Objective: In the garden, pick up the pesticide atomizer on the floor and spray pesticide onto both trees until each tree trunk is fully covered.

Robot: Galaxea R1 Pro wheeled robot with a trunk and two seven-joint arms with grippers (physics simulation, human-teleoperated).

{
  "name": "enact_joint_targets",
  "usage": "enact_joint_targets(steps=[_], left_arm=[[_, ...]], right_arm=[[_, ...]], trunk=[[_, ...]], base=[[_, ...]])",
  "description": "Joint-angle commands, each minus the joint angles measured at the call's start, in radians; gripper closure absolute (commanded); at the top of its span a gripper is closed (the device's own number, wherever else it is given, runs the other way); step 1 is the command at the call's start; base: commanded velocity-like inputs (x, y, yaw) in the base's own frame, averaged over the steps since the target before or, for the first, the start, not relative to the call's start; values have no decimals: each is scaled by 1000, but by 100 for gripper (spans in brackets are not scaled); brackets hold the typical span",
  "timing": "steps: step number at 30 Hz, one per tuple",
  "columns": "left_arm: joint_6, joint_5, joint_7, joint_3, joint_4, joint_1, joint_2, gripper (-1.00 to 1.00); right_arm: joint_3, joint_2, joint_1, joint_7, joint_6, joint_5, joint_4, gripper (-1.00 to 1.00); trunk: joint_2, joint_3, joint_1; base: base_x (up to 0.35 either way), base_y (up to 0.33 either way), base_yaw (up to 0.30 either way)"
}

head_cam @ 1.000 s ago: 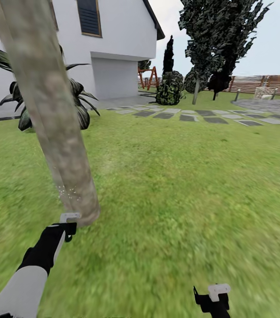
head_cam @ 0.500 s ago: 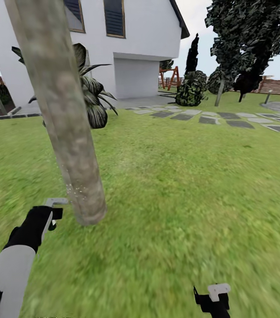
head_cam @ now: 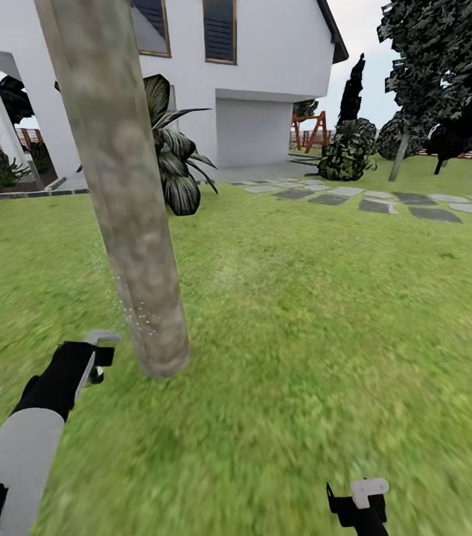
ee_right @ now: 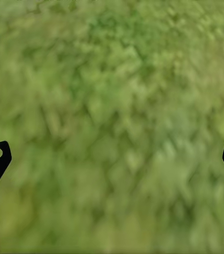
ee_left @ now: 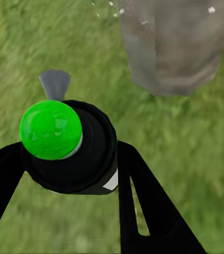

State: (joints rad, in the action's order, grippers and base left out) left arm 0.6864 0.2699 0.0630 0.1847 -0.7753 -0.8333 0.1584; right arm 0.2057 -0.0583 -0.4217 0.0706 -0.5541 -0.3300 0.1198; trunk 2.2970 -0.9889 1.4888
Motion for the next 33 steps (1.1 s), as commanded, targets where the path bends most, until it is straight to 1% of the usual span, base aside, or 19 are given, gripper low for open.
enact_joint_targets(steps=[1, 2, 3, 4, 7, 8, 9, 10, 11, 13, 14, 15, 17, 19, 22, 23, 25, 26, 33], left_arm=[[0, 15, 22, -7, 6, -27, -21, 100], [4, 16, 55, -16, 13, -64, -35, 100], [11, 17, 66, -18, 14, -75, -36, 100], [44, 19, 87, -20, 14, -100, -28, 100], [59, 18, 100, -19, 13, -114, 44, 100], [61, 18, 122, -19, 13, -116, 70, 100], [62, 20, 199, -20, 12, -124, 104, 100], [69, 27, 262, -22, 8, -128, 115, 100], [73, 32, 282, -25, 6, -129, 118, 100], [77, 45, 309, -54, 3, -129, 113, 100], [81, 48, 316, -104, 1, -131, 95, 100], [85, 50, 317, -123, -1, -132, 75, 100], [104, 52, 317, -138, -23, -132, 41, 100], [140, 52, 318, -142, -58, -125, 35, 100], [153, 54, 319, -136, -82, -122, 42, 100], [154, 55, 319, -134, -84, -121, 51, 100], [156, 55, 318, -130, -85, -118, 84, 100], [155, 55, 317, -130, -85, -117, 90, 100], [153, 56, 304, -128, -72, -112, 103, 100]], right_arm=[[0, 0, 0, 0, -1, 0, 0, -100], [0, 0, 0, 0, -1, -1, 0, -100], [0, 0, 0, 0, -1, -1, 0, -100], [0, -1, 0, 0, 0, -1, 0, -100], [1, -1, 0, 0, -1, 0, 0, -100], [1, -1, 0, 0, -1, 0, 0, -100], [0, -2, 0, 0, -1, 0, 0, -100], [0, -2, 0, 0, 0, -1, 0, -100], [0, -2, 0, 0, 0, 0, 0, -100], [0, -2, 0, 0, 0, -1, 0, -100], [0, -2, 0, 0, 0, -1, 0, -100], [0, -1, 0, 0, 0, -1, 0, -100], [0, -1, 0, 0, 0, -1, 1, -100], [0, -2, 0, -1, 0, 0, 0, -100], [0, -1, 0, -1, 0, 0, 0, -100], [0, -1, 0, -2, 0, 0, 0, -100], [0, 0, 0, -2, 0, 0, 0, -100], [0, 0, 0, -2, 0, 0, 0, -100], [0, 0, 0, -2, 0, 0, 0, -100]], trunk=[[0, 0, 0], [0, 0, 0], [0, 0, 0], [0, 0, 0], [0, 0, 0], [0, 0, 0], [0, 0, 0], [0, 0, 0], [0, 0, 0], [0, 0, 0], [0, 0, 0], [0, 0, 0], [0, 0, 0], [0, 0, 0], [0, 0, 0], [0, 0, 0], [0, 0, 0], [0, 0, 0], [0, 0, 0]], base=[[1, 0, 2], [0, 0, 0], [0, 0, 0], [0, 0, 0], [0, 0, 0], [0, 0, 0], [0, 0, 0], [0, 0, 0], [0, 0, 0], [0, 0, 0], [0, 0, 0], [0, 0, 0], [0, 0, 0], [0, 0, 0], [0, 0, 0], [0, 0, 0], [82, -65, 0], [162, -155, 0], [190, -200, 181]])
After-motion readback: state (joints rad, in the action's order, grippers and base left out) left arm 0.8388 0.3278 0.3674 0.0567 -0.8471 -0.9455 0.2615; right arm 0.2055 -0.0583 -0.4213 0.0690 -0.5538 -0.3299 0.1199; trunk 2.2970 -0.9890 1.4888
